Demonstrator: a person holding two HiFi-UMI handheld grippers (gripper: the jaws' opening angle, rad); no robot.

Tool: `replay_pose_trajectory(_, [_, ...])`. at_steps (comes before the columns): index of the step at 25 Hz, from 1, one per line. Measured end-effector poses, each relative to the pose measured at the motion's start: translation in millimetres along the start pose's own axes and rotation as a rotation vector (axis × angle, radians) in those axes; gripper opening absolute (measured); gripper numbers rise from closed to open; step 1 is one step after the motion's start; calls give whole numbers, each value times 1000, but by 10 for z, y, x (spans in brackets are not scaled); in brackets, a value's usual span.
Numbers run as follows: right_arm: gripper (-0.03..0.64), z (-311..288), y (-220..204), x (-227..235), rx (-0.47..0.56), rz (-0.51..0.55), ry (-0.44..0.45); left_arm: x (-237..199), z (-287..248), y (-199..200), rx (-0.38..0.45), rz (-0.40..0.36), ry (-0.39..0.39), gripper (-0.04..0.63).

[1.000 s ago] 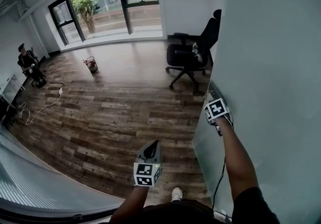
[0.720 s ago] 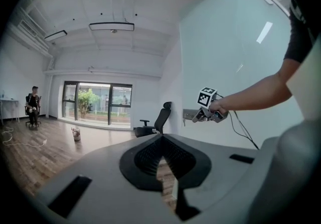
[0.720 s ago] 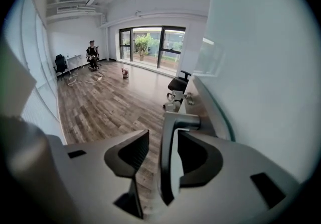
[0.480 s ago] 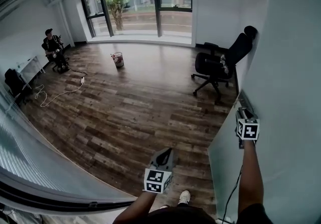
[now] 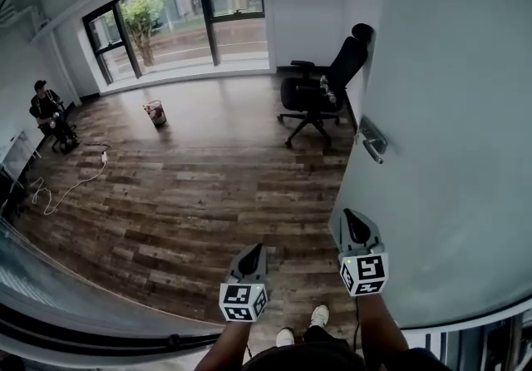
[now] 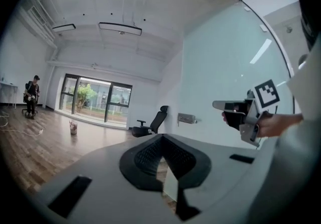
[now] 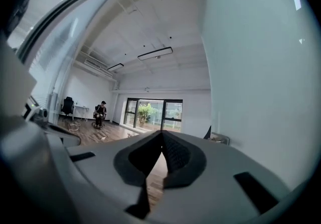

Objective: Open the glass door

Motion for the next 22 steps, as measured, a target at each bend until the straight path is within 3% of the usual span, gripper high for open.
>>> replay_pose_trajectory(5, [15, 651, -117, -449, -22, -8, -24, 228, 292, 22, 25, -25, -43, -2])
replay_pose_trajectory(11, [15, 1232, -236, -781, -29, -19, 20, 692, 609, 13, 62, -30, -113, -2])
replay_pose_trajectory(22, [15, 3162, -385, -755, -84, -130, 16, 1910, 1915, -365, 64, -27, -88, -2])
Point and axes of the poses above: the fingertips, and each gripper's own axes: z backward along the fingers, x to its right, y out of its top, the point moved 9 cm from there along z, backward along the fingers, and after that the axes turned 4 degrees about -z, right-handed, at the moved point
